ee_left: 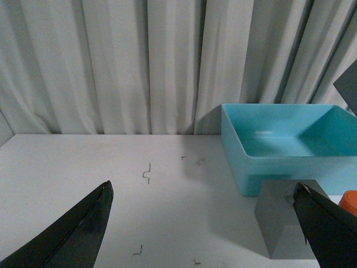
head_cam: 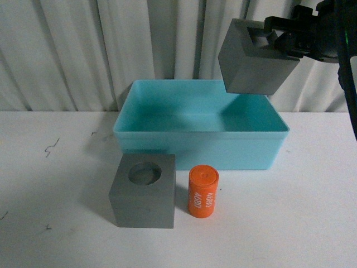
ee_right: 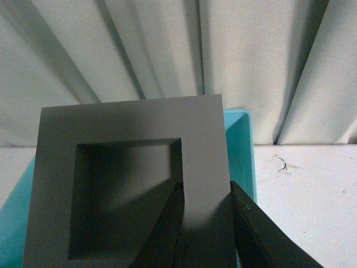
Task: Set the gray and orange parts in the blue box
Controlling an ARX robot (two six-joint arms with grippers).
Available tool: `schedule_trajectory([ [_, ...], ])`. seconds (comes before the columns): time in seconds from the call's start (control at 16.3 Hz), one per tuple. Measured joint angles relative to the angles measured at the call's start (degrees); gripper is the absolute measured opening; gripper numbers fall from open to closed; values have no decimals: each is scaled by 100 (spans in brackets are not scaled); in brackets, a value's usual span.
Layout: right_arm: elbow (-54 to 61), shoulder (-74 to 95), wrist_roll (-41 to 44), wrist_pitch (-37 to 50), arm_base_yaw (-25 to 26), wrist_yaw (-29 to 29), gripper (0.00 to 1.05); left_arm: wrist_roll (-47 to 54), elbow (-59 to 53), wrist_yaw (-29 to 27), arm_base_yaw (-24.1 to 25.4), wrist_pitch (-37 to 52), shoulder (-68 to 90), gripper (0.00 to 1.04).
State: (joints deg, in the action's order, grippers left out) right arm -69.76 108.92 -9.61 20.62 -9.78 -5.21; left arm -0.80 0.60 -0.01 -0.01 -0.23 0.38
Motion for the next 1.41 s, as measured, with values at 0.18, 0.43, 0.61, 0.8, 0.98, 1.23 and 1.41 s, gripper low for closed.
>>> schedule_trajectory([
  [0.18,-131,662,-472,-13,-72,693,18,0,0,0,0,0,0,98],
  [0.43,-131,662,-535,-20,-72,732,18,2,0,-2,0,2,0,98],
  [0.61,-131,673,-573,-70,-72,822,18,0,0,-2,0,0,0,98],
  [0.8,-131,706,-605,-85,-72,857,18,0,0,0,0,2,0,98],
  [0.98,-122,719,-693,-131,-72,946,18,0,0,-2,0,2,0,98],
  [1.23,-98,719,-807,-284,-72,1064,18,0,0,-2,0,0,0,98],
  [1.41,4,638,-841,-214,-66,1123,47,0,0,-2,0,2,0,98],
])
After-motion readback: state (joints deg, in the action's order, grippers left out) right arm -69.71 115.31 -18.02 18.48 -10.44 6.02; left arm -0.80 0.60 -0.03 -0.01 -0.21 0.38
